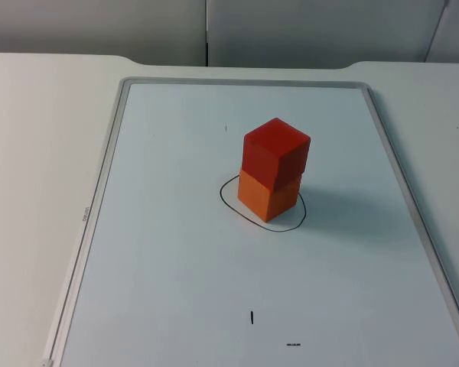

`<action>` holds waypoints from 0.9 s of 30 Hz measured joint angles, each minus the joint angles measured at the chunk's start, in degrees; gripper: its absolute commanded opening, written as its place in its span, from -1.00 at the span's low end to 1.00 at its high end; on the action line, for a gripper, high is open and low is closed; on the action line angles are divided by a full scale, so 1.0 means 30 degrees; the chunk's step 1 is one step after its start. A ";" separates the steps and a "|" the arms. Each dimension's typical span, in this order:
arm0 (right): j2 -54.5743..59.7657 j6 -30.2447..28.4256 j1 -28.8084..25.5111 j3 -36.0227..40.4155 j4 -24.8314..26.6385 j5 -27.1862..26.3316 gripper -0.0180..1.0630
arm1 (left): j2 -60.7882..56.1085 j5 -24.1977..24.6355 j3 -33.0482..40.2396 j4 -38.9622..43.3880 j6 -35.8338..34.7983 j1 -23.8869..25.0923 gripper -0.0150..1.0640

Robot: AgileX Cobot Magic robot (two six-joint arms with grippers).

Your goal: Pick up one cube with the left hand and another cube with the right hand. First place the cube in the right hand at the target position, then stack the cube in the left hand on top.

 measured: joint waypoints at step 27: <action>0.0000 0.0000 -1.0172 0.0000 0.0000 0.0000 0.97 | 0.0000 0.0000 0.0000 0.0000 0.0000 0.0000 0.98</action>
